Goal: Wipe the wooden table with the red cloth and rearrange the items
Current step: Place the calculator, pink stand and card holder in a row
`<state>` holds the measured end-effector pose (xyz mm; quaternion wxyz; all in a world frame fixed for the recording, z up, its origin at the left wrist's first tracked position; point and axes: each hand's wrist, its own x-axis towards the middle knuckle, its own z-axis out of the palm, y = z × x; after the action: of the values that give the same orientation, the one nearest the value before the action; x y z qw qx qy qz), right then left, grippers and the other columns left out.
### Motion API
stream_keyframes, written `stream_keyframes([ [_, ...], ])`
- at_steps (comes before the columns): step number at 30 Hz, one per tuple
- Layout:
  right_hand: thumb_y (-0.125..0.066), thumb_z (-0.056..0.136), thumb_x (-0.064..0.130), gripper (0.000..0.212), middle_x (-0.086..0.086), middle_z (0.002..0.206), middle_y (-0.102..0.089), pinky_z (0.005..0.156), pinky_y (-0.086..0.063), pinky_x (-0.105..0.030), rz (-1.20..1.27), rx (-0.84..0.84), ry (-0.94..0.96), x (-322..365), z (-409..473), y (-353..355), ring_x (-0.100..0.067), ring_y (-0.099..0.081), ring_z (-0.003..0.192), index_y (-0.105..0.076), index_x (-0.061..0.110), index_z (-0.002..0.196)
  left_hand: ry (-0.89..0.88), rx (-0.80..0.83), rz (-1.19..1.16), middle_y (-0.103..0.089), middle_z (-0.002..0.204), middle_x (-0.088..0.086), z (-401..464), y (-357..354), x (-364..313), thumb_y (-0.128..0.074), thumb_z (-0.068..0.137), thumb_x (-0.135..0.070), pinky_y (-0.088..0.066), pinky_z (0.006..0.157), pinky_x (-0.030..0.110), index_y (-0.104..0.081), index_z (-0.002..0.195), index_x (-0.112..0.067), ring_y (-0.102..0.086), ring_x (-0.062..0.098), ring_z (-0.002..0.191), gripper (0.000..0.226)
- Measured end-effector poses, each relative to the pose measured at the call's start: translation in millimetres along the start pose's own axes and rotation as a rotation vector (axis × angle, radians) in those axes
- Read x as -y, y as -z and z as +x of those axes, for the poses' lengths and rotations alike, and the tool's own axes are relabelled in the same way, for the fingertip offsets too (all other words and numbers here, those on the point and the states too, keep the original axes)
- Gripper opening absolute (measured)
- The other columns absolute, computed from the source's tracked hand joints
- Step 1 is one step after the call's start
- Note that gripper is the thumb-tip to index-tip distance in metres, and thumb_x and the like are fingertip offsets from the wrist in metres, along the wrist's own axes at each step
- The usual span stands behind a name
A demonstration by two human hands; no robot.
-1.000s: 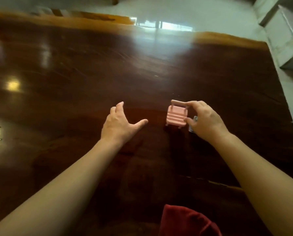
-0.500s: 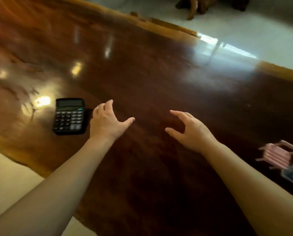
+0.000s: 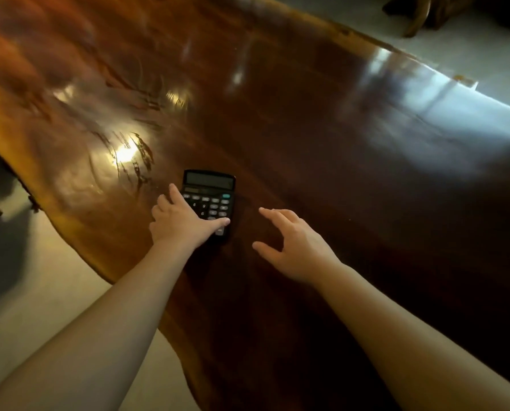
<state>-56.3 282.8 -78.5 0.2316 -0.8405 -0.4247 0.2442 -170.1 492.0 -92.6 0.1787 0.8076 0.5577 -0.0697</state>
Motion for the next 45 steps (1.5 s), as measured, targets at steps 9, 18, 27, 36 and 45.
stream_keyframes([
  [9,-0.062,0.088,0.060,0.075,0.010,0.156,-0.035,0.098,-0.048,-0.036,0.011,0.018,-0.038,-11.1,-0.7,-3.0,-0.014,-0.041,0.136,-0.023,0.045,0.150,-0.012,-0.012,0.139,-0.036,0.146,0.024,6.0,-9.0,-23.8,-0.076,0.047,-0.082,-0.043,0.100,0.050,-0.003,0.155,-0.014,-0.039,0.042,0.131,0.146],
  [18,-0.062,0.089,0.059,0.073,0.009,0.154,-0.037,0.096,-0.050,-0.040,0.043,-0.118,-0.170,-66.7,-77.6,48.3,-0.016,-0.043,0.134,-0.024,0.045,0.150,-0.170,-0.009,0.036,-0.036,0.148,0.025,-58.6,-21.6,-98.1,-0.079,0.048,-0.078,-0.040,0.104,0.055,-0.004,0.156,-0.021,-0.036,0.045,0.134,0.143],
  [27,-0.059,0.089,0.061,0.069,0.007,0.144,-0.047,0.097,-0.049,-0.040,0.016,-0.361,-0.422,-159.7,-215.4,119.5,-0.017,-0.048,0.128,-0.037,0.036,0.149,-0.486,0.086,-0.011,-0.044,0.137,0.031,-193.0,-71.2,-221.9,-0.076,0.048,-0.080,-0.040,0.103,0.050,-0.014,0.152,-0.008,-0.044,0.048,0.124,0.141],
  [36,-0.063,0.090,0.054,0.066,0.003,0.143,-0.048,0.096,-0.050,-0.037,0.061,-0.562,-0.659,-248.8,-347.8,146.7,-0.017,-0.049,0.127,-0.040,0.030,0.148,-0.714,0.204,0.095,-0.042,0.139,0.029,-317.8,-141.4,-324.2,-0.072,0.051,-0.082,-0.038,0.104,0.047,-0.011,0.153,-0.008,-0.043,0.045,0.126,0.141],
  [45,-0.064,0.092,0.048,0.055,0.004,0.135,-0.054,0.097,-0.048,-0.036,0.076,-0.634,-0.762,-295.0,-438.7,133.9,-0.015,-0.049,0.124,-0.050,0.028,0.141,-0.819,0.189,0.198,-0.044,0.136,0.027,-400.1,-209.8,-386.0,-0.068,0.049,-0.086,-0.044,0.098,0.045,-0.011,0.153,-0.007,-0.044,0.042,0.123,0.142],
])
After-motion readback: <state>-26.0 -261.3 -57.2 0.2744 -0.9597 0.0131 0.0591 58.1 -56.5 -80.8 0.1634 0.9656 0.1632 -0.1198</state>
